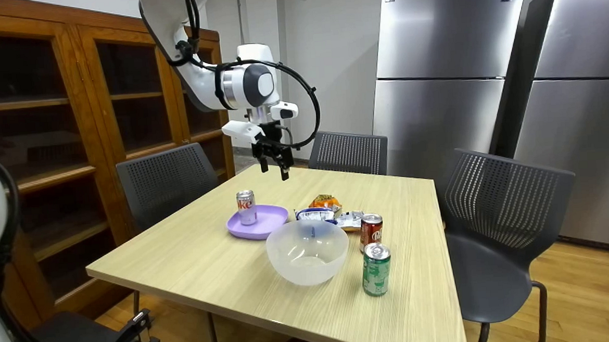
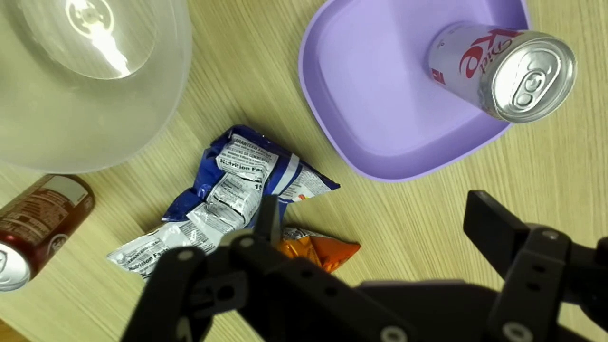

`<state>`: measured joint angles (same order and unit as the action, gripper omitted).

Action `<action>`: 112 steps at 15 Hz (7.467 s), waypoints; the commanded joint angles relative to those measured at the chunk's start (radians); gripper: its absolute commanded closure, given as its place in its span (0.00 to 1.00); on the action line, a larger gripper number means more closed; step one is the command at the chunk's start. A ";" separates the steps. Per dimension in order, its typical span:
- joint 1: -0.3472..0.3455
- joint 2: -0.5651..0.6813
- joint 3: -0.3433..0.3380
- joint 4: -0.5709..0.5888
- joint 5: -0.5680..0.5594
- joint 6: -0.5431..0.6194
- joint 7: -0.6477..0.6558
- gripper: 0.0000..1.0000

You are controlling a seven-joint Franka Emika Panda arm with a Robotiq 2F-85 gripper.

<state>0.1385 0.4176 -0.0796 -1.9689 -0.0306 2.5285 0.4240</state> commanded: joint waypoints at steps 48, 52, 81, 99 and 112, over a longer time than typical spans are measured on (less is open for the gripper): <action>-0.051 0.464 -0.090 0.452 0.168 -0.001 0.304 1.00; -0.043 0.436 -0.093 0.416 0.165 0.019 0.304 1.00; 0.050 -0.155 -0.229 -0.256 -0.114 0.137 0.357 1.00; 0.011 -0.004 -0.186 -0.198 -0.175 -0.005 0.375 1.00; 0.024 0.089 -0.201 -0.123 -0.174 -0.022 0.379 1.00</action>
<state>0.1684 0.5063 -0.2859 -2.1117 -0.1879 2.5401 0.7880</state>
